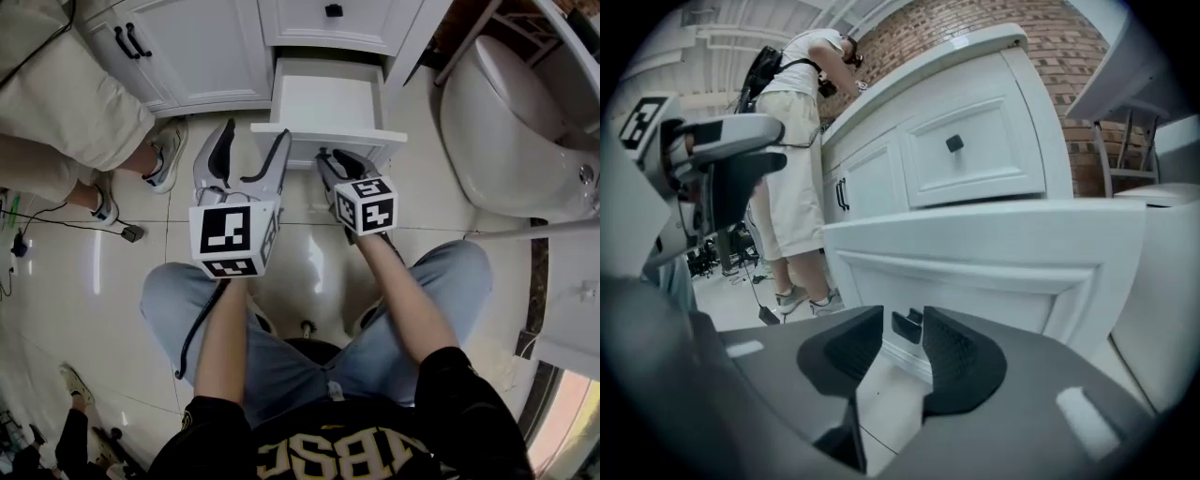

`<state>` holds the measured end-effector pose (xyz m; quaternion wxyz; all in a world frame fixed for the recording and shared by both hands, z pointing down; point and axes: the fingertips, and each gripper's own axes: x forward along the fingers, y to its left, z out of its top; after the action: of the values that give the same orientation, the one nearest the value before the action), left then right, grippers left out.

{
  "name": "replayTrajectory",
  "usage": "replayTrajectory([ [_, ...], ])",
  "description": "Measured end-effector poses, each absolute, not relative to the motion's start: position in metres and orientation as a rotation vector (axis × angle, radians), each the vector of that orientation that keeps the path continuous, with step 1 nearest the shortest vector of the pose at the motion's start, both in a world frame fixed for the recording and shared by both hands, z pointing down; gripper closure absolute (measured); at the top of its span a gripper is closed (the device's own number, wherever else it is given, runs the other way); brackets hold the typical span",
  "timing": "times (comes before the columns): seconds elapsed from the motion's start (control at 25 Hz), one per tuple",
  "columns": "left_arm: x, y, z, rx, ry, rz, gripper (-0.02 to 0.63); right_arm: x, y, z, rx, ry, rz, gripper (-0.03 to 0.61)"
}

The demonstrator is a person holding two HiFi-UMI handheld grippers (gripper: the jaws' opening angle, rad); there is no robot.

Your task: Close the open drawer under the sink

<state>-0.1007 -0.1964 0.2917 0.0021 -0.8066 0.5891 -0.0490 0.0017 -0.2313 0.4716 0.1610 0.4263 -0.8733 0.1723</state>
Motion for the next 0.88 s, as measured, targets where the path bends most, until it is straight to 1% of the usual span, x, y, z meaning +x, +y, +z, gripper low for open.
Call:
replayTrajectory([
  [0.08, -0.103, -0.204, 0.296, -2.537, 1.855, -0.164, 0.293, -0.005, -0.241, 0.486, 1.211, -2.456, 0.487, 0.468],
  [0.4, -0.119, -0.239, 0.314, -2.571, 1.888, -0.153, 0.293, -0.008, -0.311, 0.488, 1.296, -2.431, 0.449, 0.460],
  [0.68, -0.159, -0.276, 0.326, -2.526, 1.938, -0.192, 0.293, -0.008, -0.384, 0.482, 1.378, -2.415, 0.304, 0.460],
  [0.88, -0.186, -0.301, 0.338, -2.522, 1.974, -0.233, 0.293, -0.006, -0.440, 0.481, 1.410, -2.471, 0.371, 0.462],
])
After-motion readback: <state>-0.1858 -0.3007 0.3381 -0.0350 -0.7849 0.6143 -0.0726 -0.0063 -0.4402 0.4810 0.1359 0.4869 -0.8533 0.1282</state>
